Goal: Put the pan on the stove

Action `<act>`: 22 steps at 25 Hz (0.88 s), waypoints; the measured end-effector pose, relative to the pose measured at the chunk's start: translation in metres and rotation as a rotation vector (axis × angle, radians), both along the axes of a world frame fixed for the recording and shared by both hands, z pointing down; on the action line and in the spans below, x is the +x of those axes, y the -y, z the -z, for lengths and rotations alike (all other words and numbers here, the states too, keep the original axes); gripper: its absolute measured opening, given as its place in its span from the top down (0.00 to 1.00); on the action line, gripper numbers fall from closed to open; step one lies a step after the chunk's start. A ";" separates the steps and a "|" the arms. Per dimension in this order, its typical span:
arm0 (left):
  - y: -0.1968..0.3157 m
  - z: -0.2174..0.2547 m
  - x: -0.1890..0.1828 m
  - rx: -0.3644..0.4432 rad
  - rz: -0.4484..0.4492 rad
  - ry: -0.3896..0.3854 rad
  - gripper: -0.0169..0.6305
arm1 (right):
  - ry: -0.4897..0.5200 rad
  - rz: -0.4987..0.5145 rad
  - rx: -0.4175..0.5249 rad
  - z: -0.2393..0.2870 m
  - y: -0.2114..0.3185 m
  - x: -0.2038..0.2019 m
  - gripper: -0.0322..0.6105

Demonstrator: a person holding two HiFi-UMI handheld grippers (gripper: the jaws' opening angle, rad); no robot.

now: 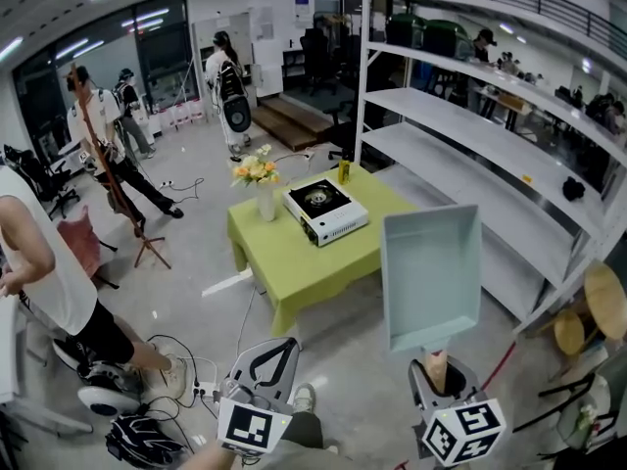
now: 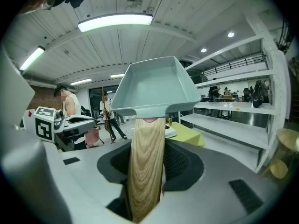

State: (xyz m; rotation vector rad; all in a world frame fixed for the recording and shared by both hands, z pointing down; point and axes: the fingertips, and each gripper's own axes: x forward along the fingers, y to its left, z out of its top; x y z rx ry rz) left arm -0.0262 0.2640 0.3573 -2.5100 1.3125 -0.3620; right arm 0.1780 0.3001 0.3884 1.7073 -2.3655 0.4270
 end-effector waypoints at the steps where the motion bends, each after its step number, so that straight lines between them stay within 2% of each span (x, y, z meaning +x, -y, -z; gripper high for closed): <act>1: 0.003 0.001 0.001 0.008 0.001 0.005 0.96 | 0.000 0.000 0.005 0.001 0.004 0.001 0.71; 5: 0.025 -0.009 0.003 0.009 0.015 0.023 0.96 | -0.009 0.009 0.013 0.000 0.027 0.004 0.71; 12: 0.086 -0.018 0.009 0.007 0.021 0.006 0.96 | -0.021 0.024 0.003 -0.009 0.087 0.005 0.71; 22: 0.208 -0.022 0.003 -0.002 0.027 -0.012 0.96 | -0.045 0.032 -0.054 -0.023 0.207 0.003 0.71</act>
